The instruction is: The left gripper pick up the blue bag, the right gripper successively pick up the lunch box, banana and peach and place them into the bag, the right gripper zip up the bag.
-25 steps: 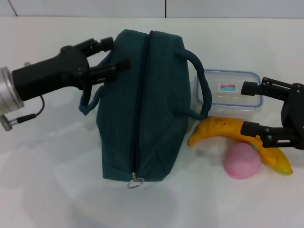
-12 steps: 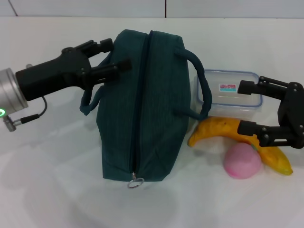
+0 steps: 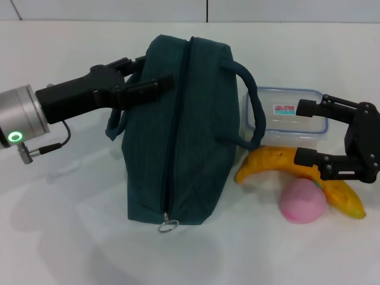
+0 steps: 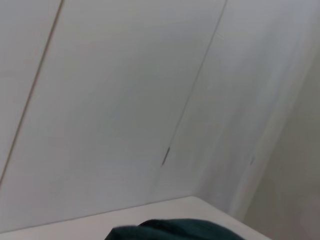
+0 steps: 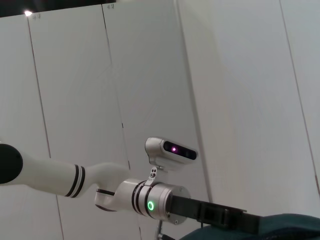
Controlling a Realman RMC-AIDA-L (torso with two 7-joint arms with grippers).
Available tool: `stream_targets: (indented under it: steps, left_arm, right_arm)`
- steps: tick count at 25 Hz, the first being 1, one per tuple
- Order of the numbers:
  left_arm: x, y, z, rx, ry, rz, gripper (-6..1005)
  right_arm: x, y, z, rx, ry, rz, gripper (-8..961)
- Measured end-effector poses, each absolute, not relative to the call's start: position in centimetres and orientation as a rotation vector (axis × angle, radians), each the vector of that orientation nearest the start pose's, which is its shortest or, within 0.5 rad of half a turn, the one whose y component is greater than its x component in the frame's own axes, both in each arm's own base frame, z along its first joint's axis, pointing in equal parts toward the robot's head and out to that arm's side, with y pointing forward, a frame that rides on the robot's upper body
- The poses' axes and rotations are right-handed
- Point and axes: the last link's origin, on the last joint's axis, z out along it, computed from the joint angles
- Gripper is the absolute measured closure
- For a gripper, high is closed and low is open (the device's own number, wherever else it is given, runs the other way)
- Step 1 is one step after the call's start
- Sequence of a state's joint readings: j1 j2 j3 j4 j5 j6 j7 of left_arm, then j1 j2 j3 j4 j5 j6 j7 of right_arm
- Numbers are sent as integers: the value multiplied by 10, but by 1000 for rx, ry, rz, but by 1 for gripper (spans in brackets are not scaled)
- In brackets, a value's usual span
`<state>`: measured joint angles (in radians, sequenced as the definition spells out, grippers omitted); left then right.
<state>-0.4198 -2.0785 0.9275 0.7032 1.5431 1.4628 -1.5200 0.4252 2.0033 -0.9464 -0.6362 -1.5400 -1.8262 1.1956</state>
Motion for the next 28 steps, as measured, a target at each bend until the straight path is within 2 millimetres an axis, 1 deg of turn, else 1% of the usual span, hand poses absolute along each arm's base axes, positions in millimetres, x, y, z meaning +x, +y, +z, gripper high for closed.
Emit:
stream_targets:
  steps: [9,14,20,23,25,28]
  left_arm:
    - [-246,335,11,-2478,-792,-1041,158]
    - [-242,336,9,-2494,-786,-1043,362]
    - [-239,339,8,-2486,-838,-1066,531]
    - [-239,341,10,-2480,-844,-1069,557]
    - [-239,341,10,-2475,-846,-1073,575]
    - [-239,341,10,-2469,-839,-1079,667]
  right_arm:
    - [240,288,27,-2739,220,1171,108]
    - [247,284,21,-2675,250,1220,110]
    - [264,279,16,-2488,368,1314,112]
    - [268,275,10,-2362,414,1372,113]
    - [270,273,7,-2267,478,1426,113]
    - [276,274,2,-2098,633,1492,114]
